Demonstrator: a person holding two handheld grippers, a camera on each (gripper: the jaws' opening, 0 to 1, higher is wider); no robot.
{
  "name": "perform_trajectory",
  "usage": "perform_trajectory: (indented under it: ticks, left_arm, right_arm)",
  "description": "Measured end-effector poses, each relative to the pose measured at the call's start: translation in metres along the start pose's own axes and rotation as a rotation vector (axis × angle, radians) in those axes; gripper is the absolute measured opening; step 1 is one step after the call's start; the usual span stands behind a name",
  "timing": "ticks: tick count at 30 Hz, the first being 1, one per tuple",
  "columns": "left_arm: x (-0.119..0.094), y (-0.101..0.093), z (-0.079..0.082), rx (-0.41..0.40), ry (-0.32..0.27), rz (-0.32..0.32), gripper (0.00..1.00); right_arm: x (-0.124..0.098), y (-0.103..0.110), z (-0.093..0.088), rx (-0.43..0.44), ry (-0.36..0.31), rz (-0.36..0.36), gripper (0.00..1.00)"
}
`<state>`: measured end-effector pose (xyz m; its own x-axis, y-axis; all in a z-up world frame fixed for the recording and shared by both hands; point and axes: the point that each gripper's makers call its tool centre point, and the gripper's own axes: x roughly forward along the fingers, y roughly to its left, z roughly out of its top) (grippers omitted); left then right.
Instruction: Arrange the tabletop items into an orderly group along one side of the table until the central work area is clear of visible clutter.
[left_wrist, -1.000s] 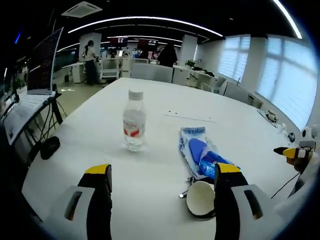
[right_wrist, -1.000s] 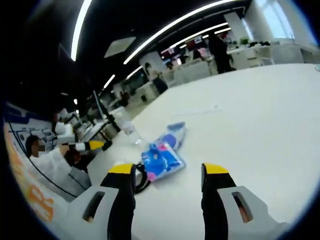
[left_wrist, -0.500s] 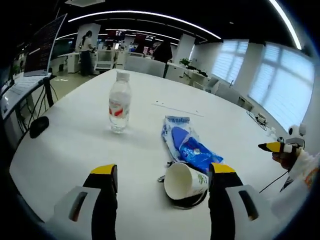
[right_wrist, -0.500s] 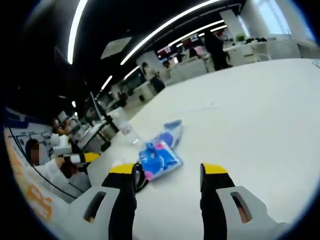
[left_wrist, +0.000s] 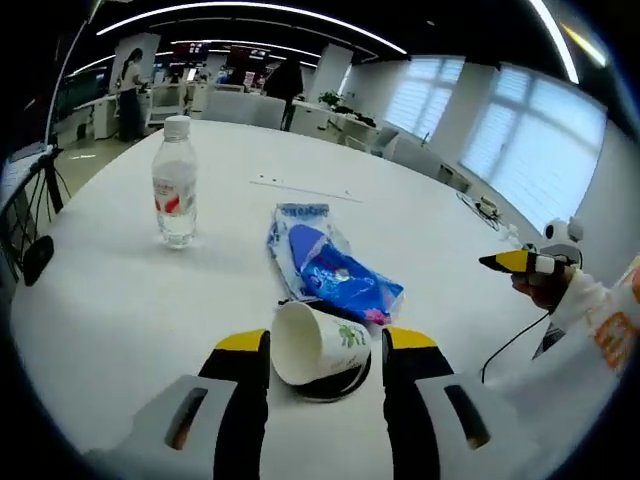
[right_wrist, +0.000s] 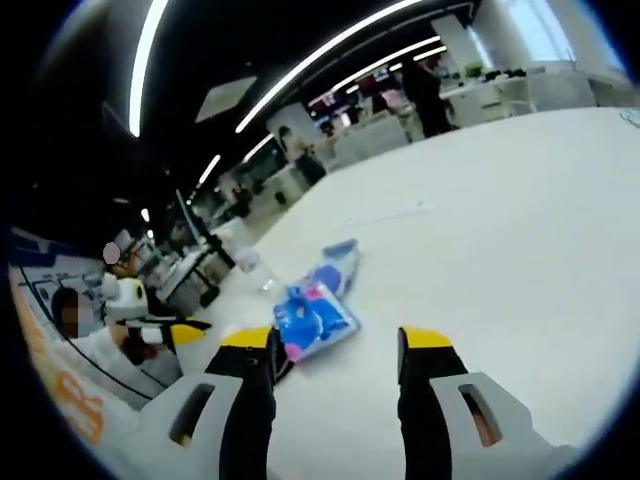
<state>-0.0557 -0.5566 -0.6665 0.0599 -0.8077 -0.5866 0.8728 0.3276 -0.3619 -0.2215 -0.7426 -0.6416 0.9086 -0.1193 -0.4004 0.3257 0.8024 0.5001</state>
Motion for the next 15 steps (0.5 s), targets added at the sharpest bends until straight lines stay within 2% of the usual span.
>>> perform_trajectory:
  ticks: [3, 6, 9, 12, 15]
  left_arm:
    - [0.008, 0.0, -0.003, -0.008, 0.035, 0.0, 0.45]
    - [0.017, 0.001, -0.01, -0.013, 0.086, 0.006, 0.42]
    - [0.024, 0.005, -0.015, -0.013, 0.127, 0.007, 0.31]
    - [0.028, 0.005, -0.016, -0.017, 0.132, 0.011, 0.24]
    - [0.03, 0.006, -0.021, 0.028, 0.163, 0.014, 0.07]
  right_arm:
    - [-0.001, -0.001, 0.0, 0.017, -0.007, 0.0, 0.47]
    - [-0.002, -0.002, -0.001, 0.02, -0.007, -0.003, 0.47]
    - [-0.005, -0.004, 0.0, 0.027, -0.013, -0.008, 0.47]
    - [-0.006, -0.006, 0.002, 0.033, -0.019, -0.014, 0.47]
    - [-0.007, -0.008, 0.002, 0.041, -0.023, -0.018, 0.46]
